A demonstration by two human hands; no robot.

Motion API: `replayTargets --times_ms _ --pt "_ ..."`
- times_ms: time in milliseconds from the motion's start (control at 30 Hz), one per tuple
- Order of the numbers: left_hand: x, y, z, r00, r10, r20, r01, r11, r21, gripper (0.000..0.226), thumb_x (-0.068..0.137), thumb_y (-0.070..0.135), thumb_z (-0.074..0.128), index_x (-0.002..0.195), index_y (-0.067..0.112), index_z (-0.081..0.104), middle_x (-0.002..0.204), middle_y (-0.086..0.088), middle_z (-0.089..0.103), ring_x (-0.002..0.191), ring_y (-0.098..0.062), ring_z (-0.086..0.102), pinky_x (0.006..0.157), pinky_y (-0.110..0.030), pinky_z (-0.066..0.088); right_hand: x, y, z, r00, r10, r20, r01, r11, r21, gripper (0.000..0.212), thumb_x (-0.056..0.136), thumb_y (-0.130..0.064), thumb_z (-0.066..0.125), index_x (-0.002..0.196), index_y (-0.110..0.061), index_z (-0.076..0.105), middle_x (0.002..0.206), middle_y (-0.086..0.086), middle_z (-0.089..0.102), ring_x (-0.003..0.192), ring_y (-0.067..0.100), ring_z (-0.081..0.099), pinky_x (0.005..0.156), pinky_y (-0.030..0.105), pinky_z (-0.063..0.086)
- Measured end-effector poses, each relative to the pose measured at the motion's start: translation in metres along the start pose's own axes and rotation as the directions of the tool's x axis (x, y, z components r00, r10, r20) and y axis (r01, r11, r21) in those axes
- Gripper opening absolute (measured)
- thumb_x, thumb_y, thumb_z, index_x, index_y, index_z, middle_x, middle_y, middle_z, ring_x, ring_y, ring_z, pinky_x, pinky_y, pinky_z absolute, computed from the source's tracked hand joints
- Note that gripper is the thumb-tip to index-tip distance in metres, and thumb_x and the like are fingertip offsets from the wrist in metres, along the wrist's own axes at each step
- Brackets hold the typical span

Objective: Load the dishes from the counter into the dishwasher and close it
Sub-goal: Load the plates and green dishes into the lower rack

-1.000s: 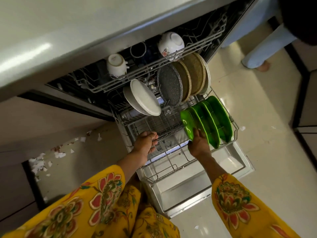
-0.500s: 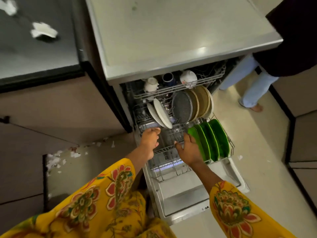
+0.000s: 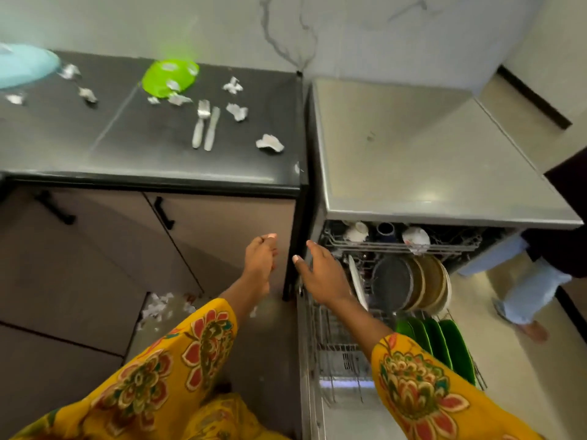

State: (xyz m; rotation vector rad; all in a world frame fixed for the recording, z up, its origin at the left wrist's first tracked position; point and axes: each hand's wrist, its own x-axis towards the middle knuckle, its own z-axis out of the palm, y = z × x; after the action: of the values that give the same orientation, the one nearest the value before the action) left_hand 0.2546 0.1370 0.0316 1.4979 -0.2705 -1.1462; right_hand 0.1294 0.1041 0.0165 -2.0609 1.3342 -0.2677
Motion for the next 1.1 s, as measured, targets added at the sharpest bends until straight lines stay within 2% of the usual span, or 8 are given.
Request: replayTargets --times_ms 133,267,400,533,667,1100 --pt "0.021 0.055 -0.053 0.987 0.153 -0.04 -0.155 0.986 -0.065 0.017 0.099 0.021 0.044 0.088 0.019 0.057 0.082 0.003 0.053 0.073 -0.009 0.048 0.062 -0.023 0.037 0.039 -0.079 0.003 0.988 -0.141 -0.064 0.143 0.989 0.025 0.056 0.098 -0.039 0.042 0.143 -0.008 0.035 0.148 0.009 0.036 0.137 0.02 0.033 0.111 0.029 0.024" --pt "0.047 0.107 -0.103 0.968 0.232 -0.093 -0.242 0.963 -0.12 0.024 0.099 0.027 0.04 0.085 0.017 0.057 0.082 0.003 0.053 0.07 -0.01 0.046 0.058 -0.023 0.033 0.078 -0.147 0.013 0.965 -0.229 -0.13 0.237 0.97 0.05 0.05 0.096 -0.039 0.045 0.136 -0.009 0.045 0.138 0.007 0.047 0.129 0.019 0.043 0.107 0.032 0.035" --pt "0.072 0.149 -0.147 0.954 0.259 -0.149 -0.278 0.953 -0.119 0.029 0.1 0.035 0.038 0.093 0.018 0.061 0.106 0.0 0.06 0.092 -0.014 0.052 0.071 -0.026 0.039 0.113 -0.203 0.027 0.951 -0.27 -0.148 0.279 0.959 0.047 0.05 0.096 -0.04 0.045 0.135 -0.008 0.046 0.137 0.007 0.048 0.128 0.019 0.043 0.105 0.03 0.034" --pt "0.095 0.183 -0.183 0.947 0.277 -0.165 -0.296 0.95 -0.102 0.04 0.1 0.04 0.036 0.116 0.011 0.059 0.12 -0.001 0.059 0.112 -0.019 0.052 0.087 -0.032 0.038 0.142 -0.247 0.039 0.952 -0.258 -0.164 0.269 0.962 0.048 0.052 0.097 -0.041 0.042 0.137 -0.009 0.044 0.139 0.008 0.047 0.128 0.02 0.043 0.103 0.029 0.033" --pt "0.111 0.204 -0.208 0.945 0.287 -0.156 -0.306 0.945 -0.115 0.04 0.1 0.044 0.033 0.11 0.014 0.057 0.123 -0.003 0.058 0.115 -0.021 0.052 0.091 -0.033 0.036 0.164 -0.275 0.052 0.96 -0.208 -0.19 0.228 0.969 0.095 0.052 0.097 -0.042 0.043 0.137 -0.009 0.045 0.14 0.009 0.047 0.129 0.022 0.043 0.104 0.029 0.033" --pt "0.181 0.234 -0.24 0.962 0.212 -0.173 -0.242 0.954 -0.178 0.058 0.099 0.049 0.03 0.136 0.007 0.046 0.141 -0.008 0.046 0.132 -0.025 0.04 0.105 -0.037 0.03 0.251 -0.315 0.084 0.972 -0.195 -0.131 0.209 0.973 0.099 0.051 0.097 -0.039 0.045 0.135 -0.005 0.046 0.136 0.014 0.049 0.128 0.025 0.043 0.105 0.029 0.031"
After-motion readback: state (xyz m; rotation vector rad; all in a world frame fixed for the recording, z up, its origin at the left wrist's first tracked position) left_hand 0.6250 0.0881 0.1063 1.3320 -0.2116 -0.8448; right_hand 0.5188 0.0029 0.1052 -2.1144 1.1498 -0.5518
